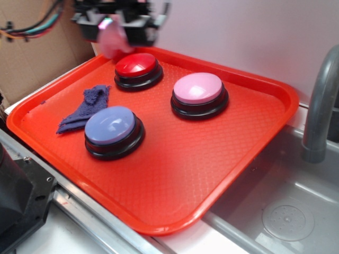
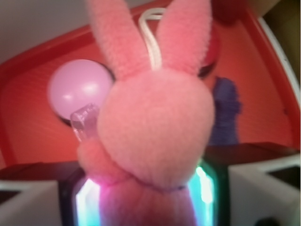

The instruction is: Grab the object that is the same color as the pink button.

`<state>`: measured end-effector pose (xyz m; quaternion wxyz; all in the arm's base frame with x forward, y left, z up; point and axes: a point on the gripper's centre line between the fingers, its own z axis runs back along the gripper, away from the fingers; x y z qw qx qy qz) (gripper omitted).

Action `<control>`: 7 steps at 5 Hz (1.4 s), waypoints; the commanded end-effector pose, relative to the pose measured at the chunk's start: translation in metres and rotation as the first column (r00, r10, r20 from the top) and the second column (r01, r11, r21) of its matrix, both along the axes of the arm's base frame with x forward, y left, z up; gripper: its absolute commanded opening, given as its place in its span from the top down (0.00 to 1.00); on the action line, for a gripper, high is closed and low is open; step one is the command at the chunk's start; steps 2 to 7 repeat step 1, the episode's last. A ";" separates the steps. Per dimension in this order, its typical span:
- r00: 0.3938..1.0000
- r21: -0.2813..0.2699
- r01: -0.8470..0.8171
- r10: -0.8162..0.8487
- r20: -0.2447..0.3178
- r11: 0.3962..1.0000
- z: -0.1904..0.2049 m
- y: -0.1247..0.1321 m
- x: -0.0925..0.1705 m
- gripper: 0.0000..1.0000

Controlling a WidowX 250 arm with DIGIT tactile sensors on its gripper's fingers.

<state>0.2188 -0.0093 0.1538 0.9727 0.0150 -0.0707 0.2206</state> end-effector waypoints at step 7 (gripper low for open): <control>0.999 0.028 -0.007 0.006 0.044 1.000 0.015 0.025 -0.011 1.00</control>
